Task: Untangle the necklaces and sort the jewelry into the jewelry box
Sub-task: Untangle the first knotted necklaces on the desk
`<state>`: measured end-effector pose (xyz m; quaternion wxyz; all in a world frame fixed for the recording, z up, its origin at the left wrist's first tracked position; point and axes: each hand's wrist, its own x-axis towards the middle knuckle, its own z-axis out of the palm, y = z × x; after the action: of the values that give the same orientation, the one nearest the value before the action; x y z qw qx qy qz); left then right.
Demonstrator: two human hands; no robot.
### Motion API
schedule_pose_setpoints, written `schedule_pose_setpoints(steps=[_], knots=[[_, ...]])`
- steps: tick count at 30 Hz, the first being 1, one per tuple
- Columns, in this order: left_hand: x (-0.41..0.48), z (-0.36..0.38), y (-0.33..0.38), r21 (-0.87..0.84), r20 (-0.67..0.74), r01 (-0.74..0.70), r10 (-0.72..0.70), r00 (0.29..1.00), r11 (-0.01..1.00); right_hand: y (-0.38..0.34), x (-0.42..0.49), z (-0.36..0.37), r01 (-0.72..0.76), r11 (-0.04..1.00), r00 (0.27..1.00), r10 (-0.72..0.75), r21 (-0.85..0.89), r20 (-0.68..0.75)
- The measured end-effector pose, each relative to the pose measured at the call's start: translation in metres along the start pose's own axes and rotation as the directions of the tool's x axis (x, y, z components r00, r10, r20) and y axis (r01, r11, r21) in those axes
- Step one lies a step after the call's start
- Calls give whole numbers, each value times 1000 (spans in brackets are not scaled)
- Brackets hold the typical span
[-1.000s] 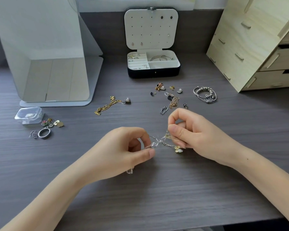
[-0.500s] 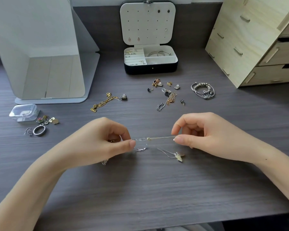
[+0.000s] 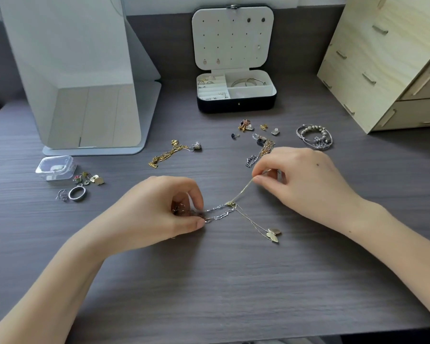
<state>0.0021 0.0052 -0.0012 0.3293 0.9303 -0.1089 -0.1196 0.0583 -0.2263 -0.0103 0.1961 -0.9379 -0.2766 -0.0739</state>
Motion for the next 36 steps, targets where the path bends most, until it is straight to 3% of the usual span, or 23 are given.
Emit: schedule_pose_setpoints(steps=[5, 8, 11, 14, 21, 29, 32, 36], knots=[[0, -2, 0, -48, 12, 51, -51, 999, 998, -14, 0, 11, 86, 981, 986, -109, -175, -126], [0, -3, 0, -80, 27, 59, -57, 998, 995, -33, -2, 18, 195, 980, 978, -197, -37, -67], [-1, -4, 0, -162, 24, 63, -60, 998, 985, -46, 2, 29, 203, 968, 976, -213, 147, 49], [-2, -5, -1, -248, 31, 64, -58, 998, 967, -52, 9, 36, 211, 960, 969, -230, 183, 89], [-3, -16, -12, -414, 145, 106, -49, 988, 904, -49, 12, 33, 127, 901, 979, -180, 414, 91], [5, -24, -23, -454, 49, 145, -138, 989, 879, -38, 2, 22, 42, 760, 981, -154, 648, 117], [5, -22, -23, -439, 14, 122, -128, 992, 890, -37, -1, 20, 81, 765, 967, -216, 639, 136], [6, -18, -24, -340, -84, 41, -74, 994, 939, -41, -3, 20, 242, 840, 935, -336, 486, 116]])
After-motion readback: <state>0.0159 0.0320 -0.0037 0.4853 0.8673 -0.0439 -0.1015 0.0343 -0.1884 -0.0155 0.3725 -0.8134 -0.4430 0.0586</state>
